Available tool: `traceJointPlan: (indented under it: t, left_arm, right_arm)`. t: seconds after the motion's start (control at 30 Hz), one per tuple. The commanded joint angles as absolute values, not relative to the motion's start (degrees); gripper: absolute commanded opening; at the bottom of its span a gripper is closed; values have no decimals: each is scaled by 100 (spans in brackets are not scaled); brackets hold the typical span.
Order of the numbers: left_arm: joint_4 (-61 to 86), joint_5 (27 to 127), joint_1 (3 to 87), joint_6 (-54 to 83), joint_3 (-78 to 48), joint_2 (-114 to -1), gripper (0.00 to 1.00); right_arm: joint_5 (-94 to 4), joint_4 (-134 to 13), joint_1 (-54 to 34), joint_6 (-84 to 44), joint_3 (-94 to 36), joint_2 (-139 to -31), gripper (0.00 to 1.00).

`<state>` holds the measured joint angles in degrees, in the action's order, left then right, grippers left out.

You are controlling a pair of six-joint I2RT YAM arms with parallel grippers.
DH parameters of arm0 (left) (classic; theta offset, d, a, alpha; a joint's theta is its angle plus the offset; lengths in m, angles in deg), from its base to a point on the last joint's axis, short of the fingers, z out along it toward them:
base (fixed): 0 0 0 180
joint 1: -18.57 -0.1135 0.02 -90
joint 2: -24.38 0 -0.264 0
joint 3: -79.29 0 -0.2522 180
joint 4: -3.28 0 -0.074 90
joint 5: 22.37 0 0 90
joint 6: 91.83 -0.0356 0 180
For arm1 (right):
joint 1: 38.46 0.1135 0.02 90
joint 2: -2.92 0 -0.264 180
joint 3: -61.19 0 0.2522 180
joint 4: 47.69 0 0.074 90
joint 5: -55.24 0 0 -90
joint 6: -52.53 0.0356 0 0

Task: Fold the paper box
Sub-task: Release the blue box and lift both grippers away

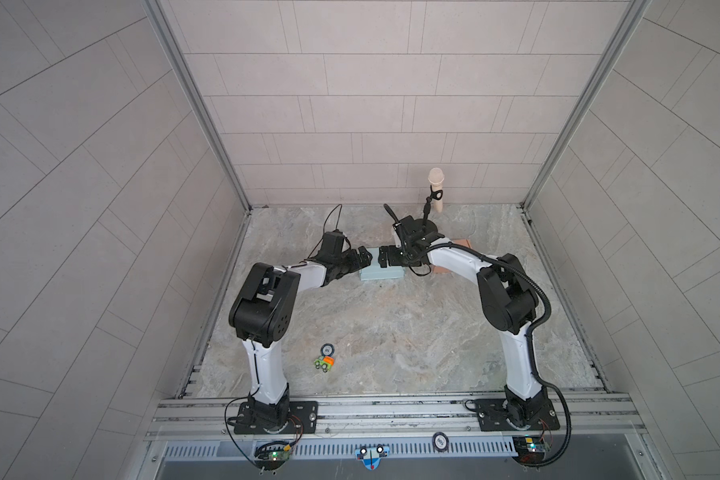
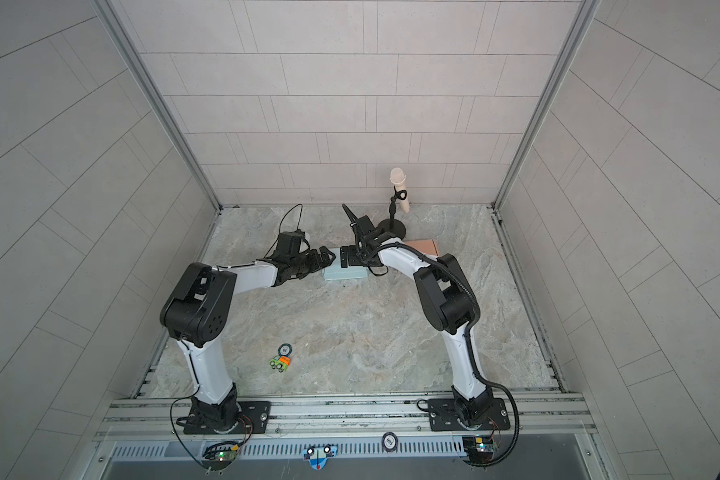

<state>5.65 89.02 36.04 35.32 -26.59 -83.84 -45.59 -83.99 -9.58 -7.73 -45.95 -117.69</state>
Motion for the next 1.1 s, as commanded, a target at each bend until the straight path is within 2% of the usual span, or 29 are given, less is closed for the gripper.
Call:
traceJointPlan:
  t: [0.0, 0.43, 0.7, 1.07]
  left_arm:
    - [759, 8797, 3562, 3325, -2809, -7910, 100]
    - [1707, 8240, 3570, 2760, -3566, -6248, 100]
    - [2812, 7479, 3769, 2211, -4029, -4949, 100]
    - [4001, 6667, 4080, 1844, -4599, -3637, 100]
  right_arm:
    - [-4290, -8448, -926, -846, -4475, -11222, 99]
    - [-3630, -7991, -837, -1115, -2941, -9545, 100]
    - [-2931, -7792, -822, -1427, -1310, -7846, 99]
    - [-2044, -8281, -972, -2185, 171, -5575, 99]
